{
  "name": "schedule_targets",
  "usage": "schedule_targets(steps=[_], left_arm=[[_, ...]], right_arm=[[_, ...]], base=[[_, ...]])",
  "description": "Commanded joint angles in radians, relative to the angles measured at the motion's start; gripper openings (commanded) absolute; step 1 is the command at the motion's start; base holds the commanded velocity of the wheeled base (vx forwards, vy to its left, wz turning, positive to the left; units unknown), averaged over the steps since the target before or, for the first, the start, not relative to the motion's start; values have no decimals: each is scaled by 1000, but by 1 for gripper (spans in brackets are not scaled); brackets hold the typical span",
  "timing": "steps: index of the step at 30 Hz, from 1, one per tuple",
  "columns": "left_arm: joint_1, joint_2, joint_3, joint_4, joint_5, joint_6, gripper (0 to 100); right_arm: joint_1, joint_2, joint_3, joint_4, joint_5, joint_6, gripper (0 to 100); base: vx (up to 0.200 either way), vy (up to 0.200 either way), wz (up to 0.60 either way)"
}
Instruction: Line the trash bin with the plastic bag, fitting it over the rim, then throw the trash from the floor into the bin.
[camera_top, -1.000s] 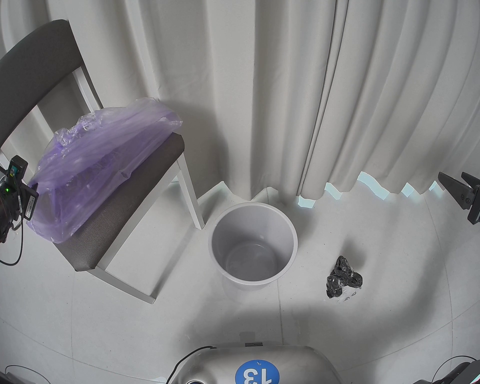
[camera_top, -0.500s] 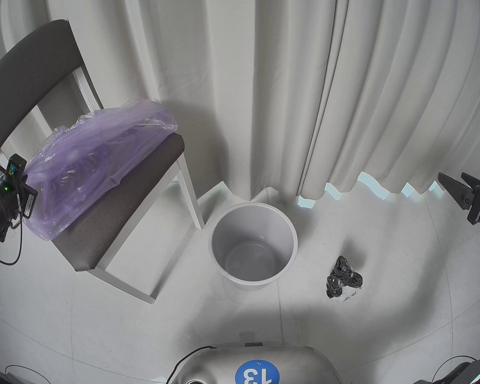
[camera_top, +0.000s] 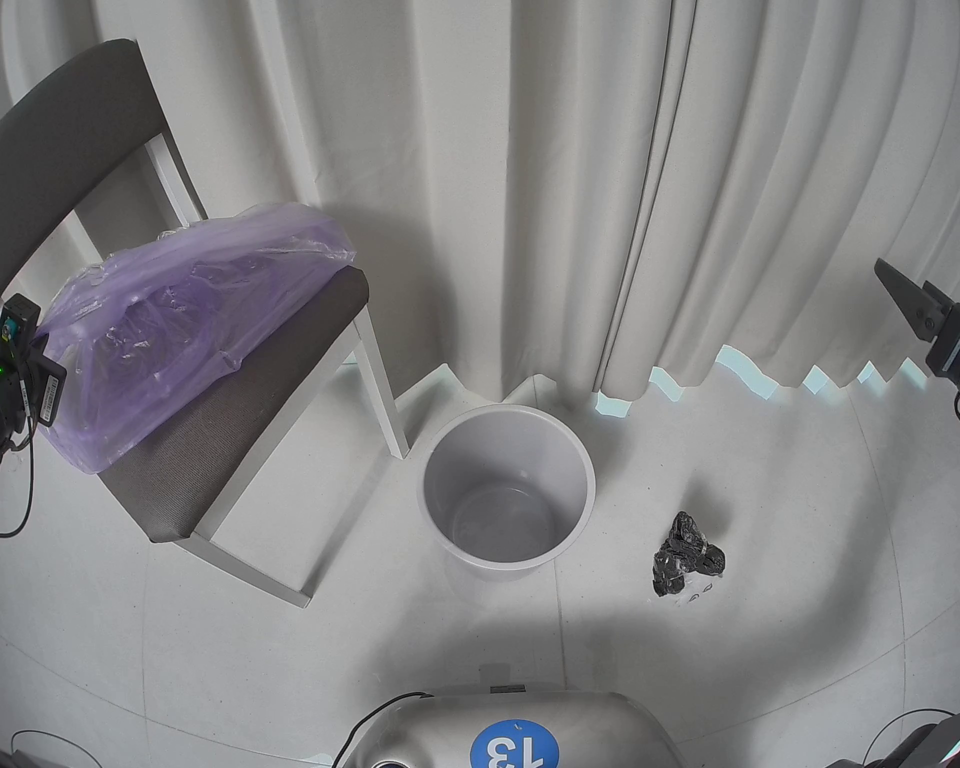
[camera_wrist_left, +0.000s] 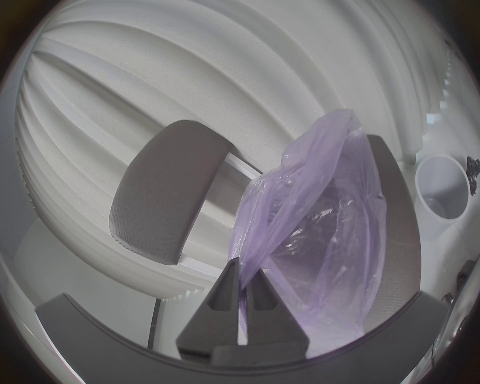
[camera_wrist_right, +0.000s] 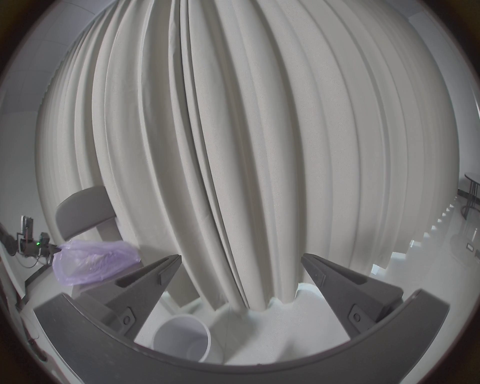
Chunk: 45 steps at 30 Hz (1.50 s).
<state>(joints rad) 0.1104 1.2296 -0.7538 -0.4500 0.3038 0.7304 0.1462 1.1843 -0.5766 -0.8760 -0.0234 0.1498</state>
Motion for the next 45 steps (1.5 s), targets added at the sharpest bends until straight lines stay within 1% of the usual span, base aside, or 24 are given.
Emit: schedule_targets(steps=[1,4,9,11,13,14,15,18,22,25,26,27,28,29,30,32,33,34,35,36,37,38,40,45], left_arm=[[-21,-64,24,-13,-54,-16,0],[-23,-68,27,-16,-75,-34,0],[-64,-73,33,-13,-78,-108,0],[-69,-76,34,-15,-78,-112,0],[-84,-87,34,-13,-81,-117,0],[-92,-90,27,-13,-89,-118,0],[-94,-90,24,-15,-94,-120,0],[-95,-91,5,-13,-104,-126,0],[-127,-79,-62,5,-109,-138,0],[-138,-55,-107,11,-107,-158,0],[-146,-50,-119,11,-106,-158,0],[-146,-50,-119,11,-106,-158,0],[-173,-48,-159,36,-91,-154,0],[-173,-48,-159,36,-91,-154,0],[-193,-62,-199,91,-86,-157,0],[-202,-68,-216,114,-86,-160,0],[-219,-76,-239,146,-86,-160,0],[-236,-82,-257,174,-86,-160,0],[-244,-85,-263,185,-86,-160,0],[-273,-91,-277,205,-86,-166,0],[-275,-93,-277,206,-86,-166,0],[-308,-94,-277,197,-84,-184,0],[-336,-91,-277,163,-71,-200,0],[-368,-90,-289,148,-63,-204,0]], right_arm=[[38,132,49,-84,-46,7,100],[38,124,75,-84,-44,-30,100],[55,121,113,-87,-44,-72,100],[62,121,118,-86,-44,-75,100],[81,120,141,-87,-49,-102,100],[84,121,152,-90,-55,-147,100],[85,120,153,-90,-53,-161,100],[112,107,155,-92,-55,-170,100],[161,77,130,-78,-21,-202,100],[168,83,96,-78,42,-349,100],[168,86,92,-78,56,-380,100],[168,86,92,-78,56,-380,100],[196,100,84,-77,80,-423,100],[196,100,84,-77,80,-423,100],[243,94,107,-81,72,-406,100],[256,94,123,-83,74,-381,100],[263,98,116,-83,85,-334,100],[279,104,92,-90,77,-283,100],[288,106,89,-92,76,-263,100],[337,120,84,-98,68,-220,100],[342,121,84,-98,66,-219,100],[401,129,96,-115,43,-202,100],[478,152,112,-141,10,-197,100],[566,238,119,-198,-9,-174,100]], base=[[0,0,0],[0,0,0],[0,0,0],[0,0,0],[0,0,0],[0,0,0],[0,0,0],[0,0,0],[0,0,0],[0,0,0],[0,0,0],[0,0,0],[0,0,0],[0,0,0],[0,0,0],[0,0,0],[0,0,0],[0,0,0],[0,0,0],[0,0,0],[0,0,0],[0,0,0],[0,0,0],[0,0,0]])
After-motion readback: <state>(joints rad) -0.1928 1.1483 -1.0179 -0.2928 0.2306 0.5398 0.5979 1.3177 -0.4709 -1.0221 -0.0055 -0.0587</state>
